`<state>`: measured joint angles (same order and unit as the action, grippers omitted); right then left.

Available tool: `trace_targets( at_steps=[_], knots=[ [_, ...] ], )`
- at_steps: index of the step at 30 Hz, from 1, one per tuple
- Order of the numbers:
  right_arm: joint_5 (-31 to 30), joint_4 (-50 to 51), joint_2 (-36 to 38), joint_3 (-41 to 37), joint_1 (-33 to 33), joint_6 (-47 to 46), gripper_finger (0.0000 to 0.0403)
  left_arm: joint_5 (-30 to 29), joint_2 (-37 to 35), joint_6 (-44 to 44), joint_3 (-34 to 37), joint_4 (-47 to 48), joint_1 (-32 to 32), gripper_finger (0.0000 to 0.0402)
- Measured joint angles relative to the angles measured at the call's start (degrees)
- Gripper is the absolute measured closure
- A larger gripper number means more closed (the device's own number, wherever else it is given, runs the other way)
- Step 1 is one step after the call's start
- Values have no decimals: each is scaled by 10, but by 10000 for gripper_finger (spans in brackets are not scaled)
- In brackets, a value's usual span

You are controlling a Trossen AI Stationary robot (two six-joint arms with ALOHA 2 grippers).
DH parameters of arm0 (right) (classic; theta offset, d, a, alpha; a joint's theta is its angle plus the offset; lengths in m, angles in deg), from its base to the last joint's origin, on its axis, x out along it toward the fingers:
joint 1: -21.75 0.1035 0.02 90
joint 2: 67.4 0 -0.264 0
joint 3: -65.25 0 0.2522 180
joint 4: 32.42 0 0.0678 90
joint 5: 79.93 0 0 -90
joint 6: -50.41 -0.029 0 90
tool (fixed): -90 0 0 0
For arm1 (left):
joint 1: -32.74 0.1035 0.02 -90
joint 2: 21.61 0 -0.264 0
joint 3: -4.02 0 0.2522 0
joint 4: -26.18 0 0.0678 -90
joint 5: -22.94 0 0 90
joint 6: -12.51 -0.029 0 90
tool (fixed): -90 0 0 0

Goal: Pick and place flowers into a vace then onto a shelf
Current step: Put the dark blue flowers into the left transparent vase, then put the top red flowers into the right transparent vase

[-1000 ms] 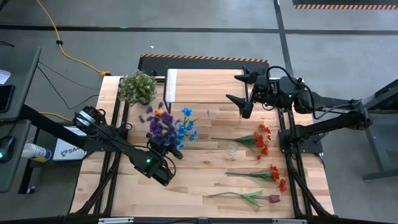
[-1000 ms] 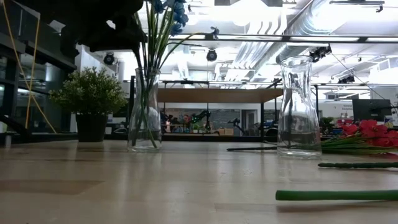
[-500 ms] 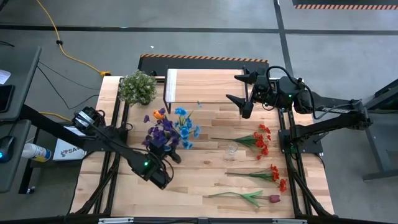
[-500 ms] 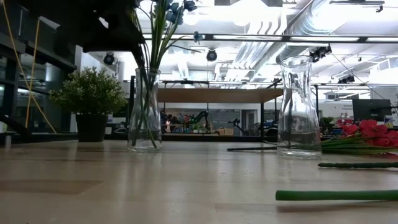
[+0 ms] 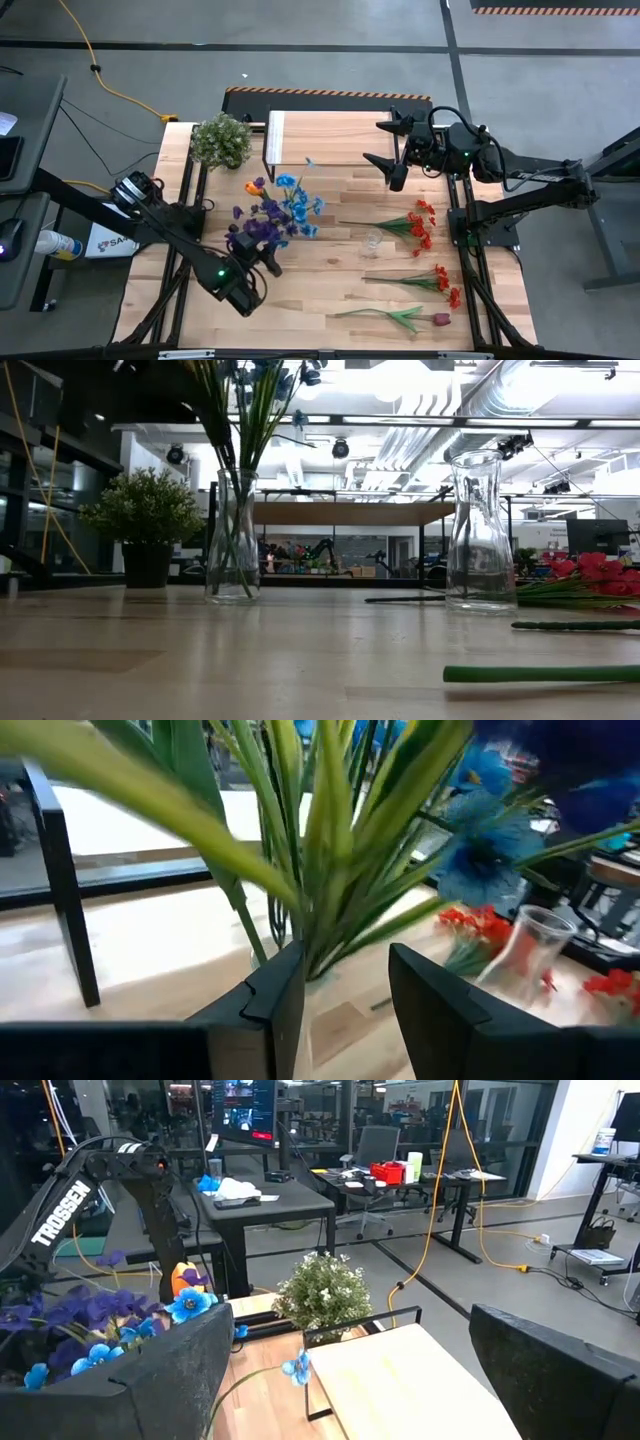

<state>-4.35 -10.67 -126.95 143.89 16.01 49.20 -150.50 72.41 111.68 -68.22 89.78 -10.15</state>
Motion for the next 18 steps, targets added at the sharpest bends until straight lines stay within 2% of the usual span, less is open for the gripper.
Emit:
trace_targets(
  at_steps=[7, 18],
  knots=[
    [0, 1, 0, 0, 0, 2, 8, 47, -33, -33, -5, 1, -31, 222],
    [-2, 37, 0, 0, 0, 28, 8, 139, -40, -99, -69, 5, -68, 222]
  ],
)
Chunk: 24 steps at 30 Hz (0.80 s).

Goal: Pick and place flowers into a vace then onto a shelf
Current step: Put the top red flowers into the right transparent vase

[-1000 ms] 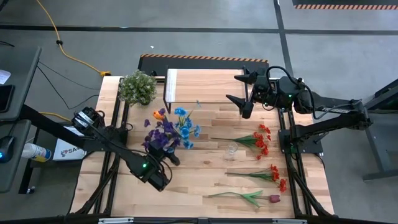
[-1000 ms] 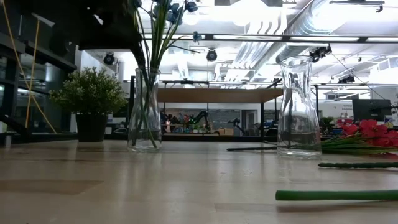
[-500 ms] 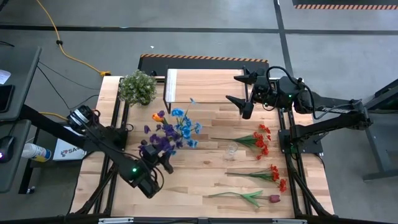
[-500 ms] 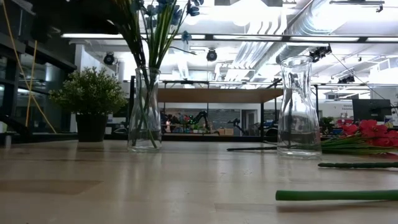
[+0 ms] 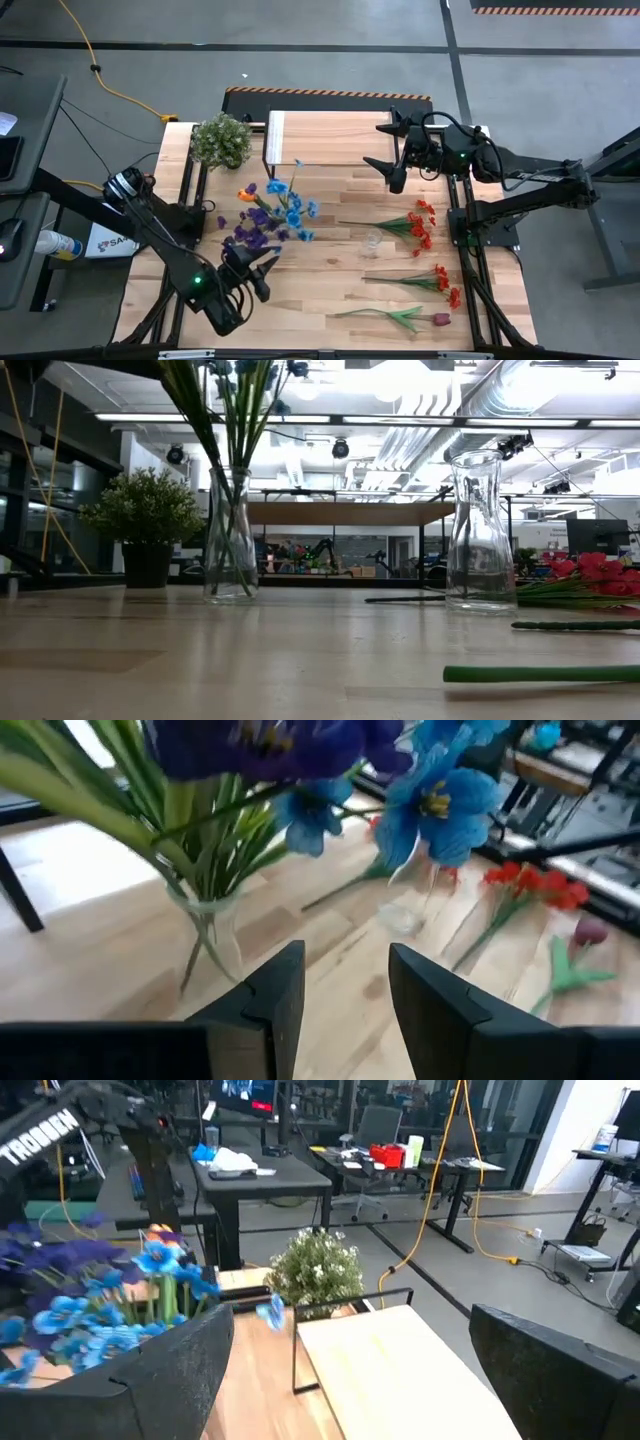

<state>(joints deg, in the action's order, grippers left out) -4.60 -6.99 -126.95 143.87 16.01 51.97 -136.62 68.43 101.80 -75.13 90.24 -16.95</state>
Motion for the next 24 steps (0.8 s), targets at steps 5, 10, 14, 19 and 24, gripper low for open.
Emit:
trace_targets(
  at_steps=[5, 10, 14, 19, 24],
  knots=[
    [0, 0, 0, 0, 0, 0, 8, -6, 0, -1, -1, 26, 9, 222],
    [2, 0, 0, 0, 0, -2, 8, 0, 0, 0, -1, 50, 34, 222],
    [2, -1, 0, 0, 0, -1, 8, 2, 0, 1, -1, 59, 32, 222],
    [2, -2, 0, 0, 0, 2, 8, 4, -23, -10, -17, 80, 32, 222],
    [2, -4, 0, 0, 0, 14, 8, -3, -44, -59, -31, 97, 32, 222]
  ],
)
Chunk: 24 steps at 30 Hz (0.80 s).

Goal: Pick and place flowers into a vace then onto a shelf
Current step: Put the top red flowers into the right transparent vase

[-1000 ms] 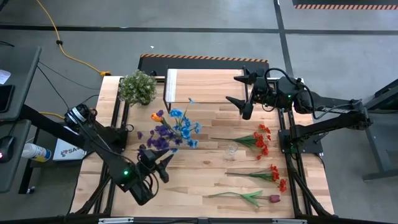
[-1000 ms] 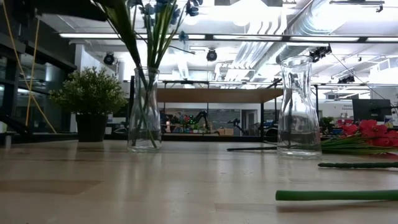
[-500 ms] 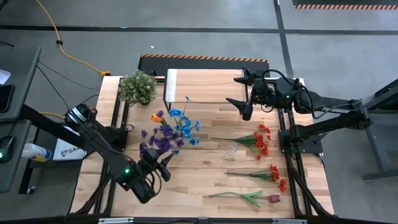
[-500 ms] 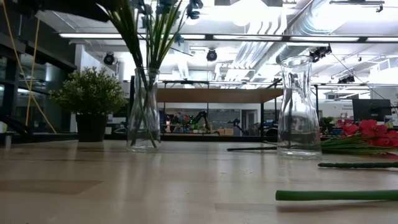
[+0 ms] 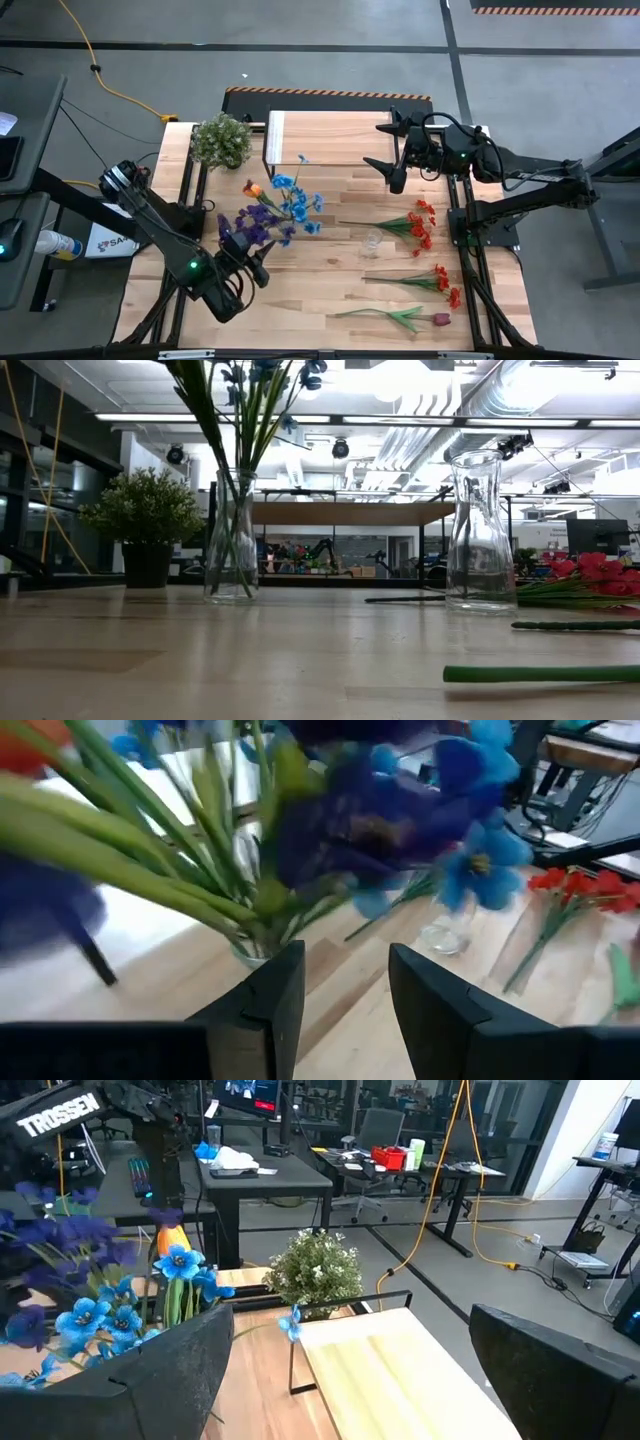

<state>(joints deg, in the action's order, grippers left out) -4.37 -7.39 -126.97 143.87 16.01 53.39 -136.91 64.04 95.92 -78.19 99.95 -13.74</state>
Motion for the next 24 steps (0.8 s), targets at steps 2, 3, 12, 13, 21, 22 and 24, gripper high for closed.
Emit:
trace_targets(
  at_steps=[2, 3, 12, 13, 21, 22, 24],
  knots=[
    [0, 0, 0, 0, 0, 0, 8, -3, -1, 6, 0, 9, 6, 222],
    [0, 0, 0, 0, 0, 1, 8, -1, 0, 10, 0, 16, 11, 222],
    [0, 2, 0, 0, 0, 1, 8, 23, 5, 10, 1, 4, 57, 222],
    [0, 3, 0, 0, 0, 1, 8, 31, 6, 9, 1, -4, 66, 222],
    [0, 3, 0, 0, 0, 1, 8, 90, 8, 8, 3, -15, 91, 222],
    [0, 3, 0, 0, 0, 1, 8, 90, 8, 9, 3, -20, 91, 222],
    [0, 4, 0, 0, 0, 1, 8, 91, 8, 14, 3, -24, 91, 222]
  ],
)
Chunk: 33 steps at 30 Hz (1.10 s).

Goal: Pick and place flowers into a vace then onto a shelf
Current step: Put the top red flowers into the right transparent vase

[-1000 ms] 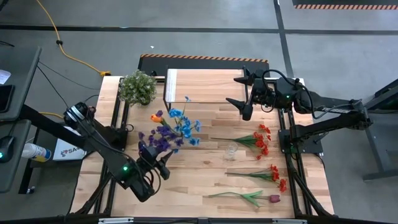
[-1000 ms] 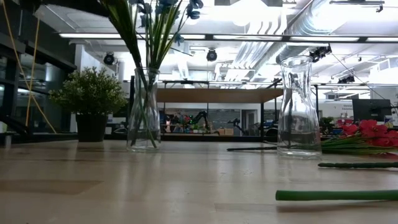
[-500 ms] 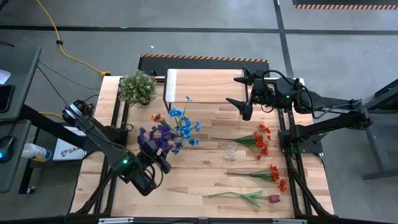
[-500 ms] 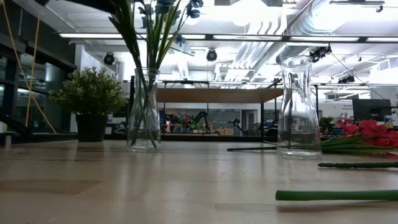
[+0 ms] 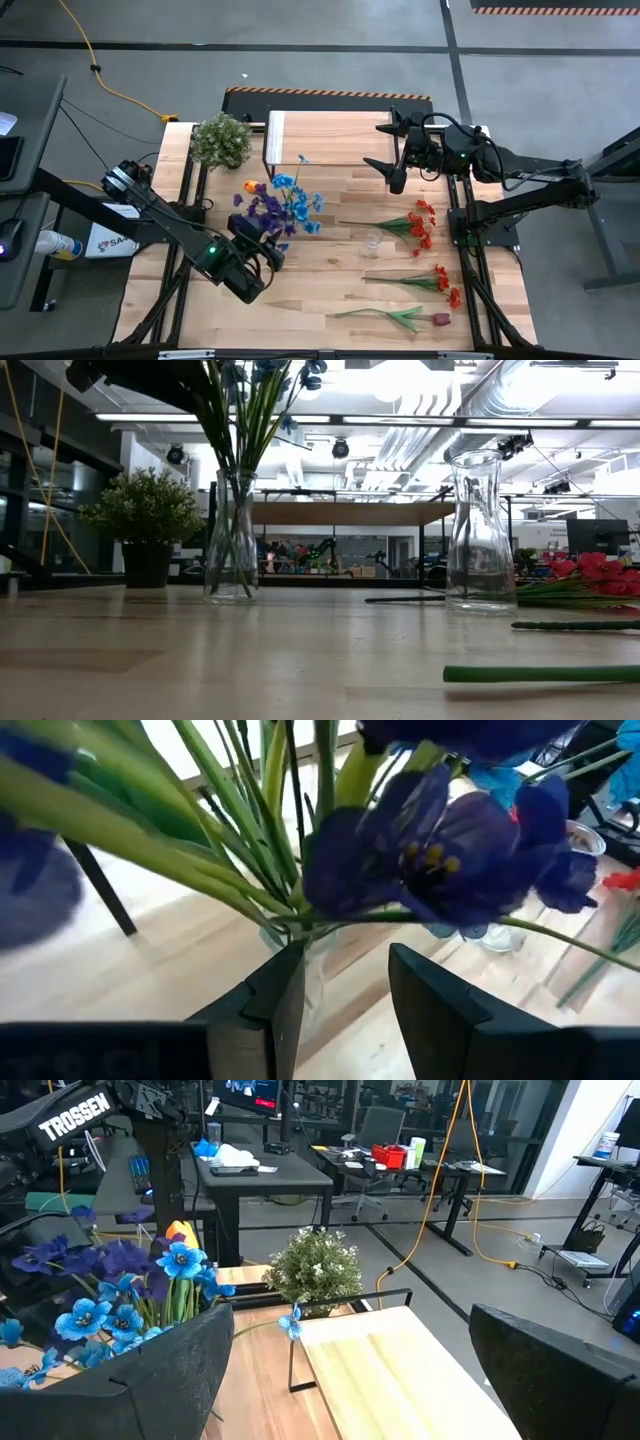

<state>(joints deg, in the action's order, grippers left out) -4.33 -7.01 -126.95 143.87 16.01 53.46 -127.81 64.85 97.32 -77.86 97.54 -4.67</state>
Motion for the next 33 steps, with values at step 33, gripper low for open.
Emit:
trace_targets(
  at_steps=[33],
  knots=[
    [0, 2, 0, 0, 0, 9, 8, 92, 0, -99, 0, -32, 0, 222]
  ],
)
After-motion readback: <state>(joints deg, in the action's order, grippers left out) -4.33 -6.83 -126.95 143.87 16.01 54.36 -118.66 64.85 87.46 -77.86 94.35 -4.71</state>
